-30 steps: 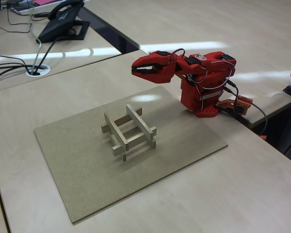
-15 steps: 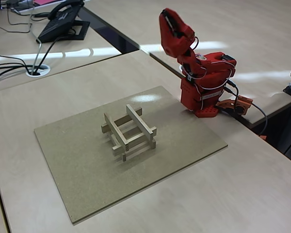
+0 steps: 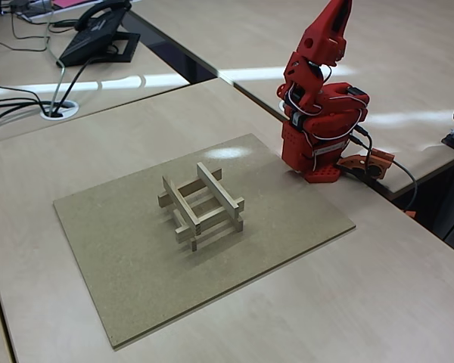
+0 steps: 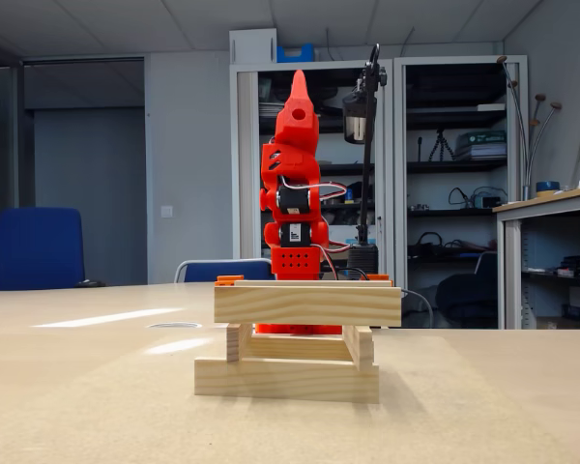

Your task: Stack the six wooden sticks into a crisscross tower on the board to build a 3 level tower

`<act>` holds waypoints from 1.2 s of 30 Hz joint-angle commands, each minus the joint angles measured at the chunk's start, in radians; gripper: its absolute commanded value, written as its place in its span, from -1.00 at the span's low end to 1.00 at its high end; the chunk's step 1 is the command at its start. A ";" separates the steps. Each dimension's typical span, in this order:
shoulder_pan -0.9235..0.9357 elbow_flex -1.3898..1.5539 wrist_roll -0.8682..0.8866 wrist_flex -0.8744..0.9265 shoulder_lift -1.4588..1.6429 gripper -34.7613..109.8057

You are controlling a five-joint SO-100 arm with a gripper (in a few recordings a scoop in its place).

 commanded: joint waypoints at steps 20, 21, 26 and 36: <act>-0.003 0.002 0.038 -0.110 -0.005 -0.51; -0.003 0.002 0.038 -0.110 -0.005 -0.51; -0.003 0.002 0.038 -0.110 -0.005 -0.51; -0.003 0.002 0.038 -0.110 -0.005 -0.51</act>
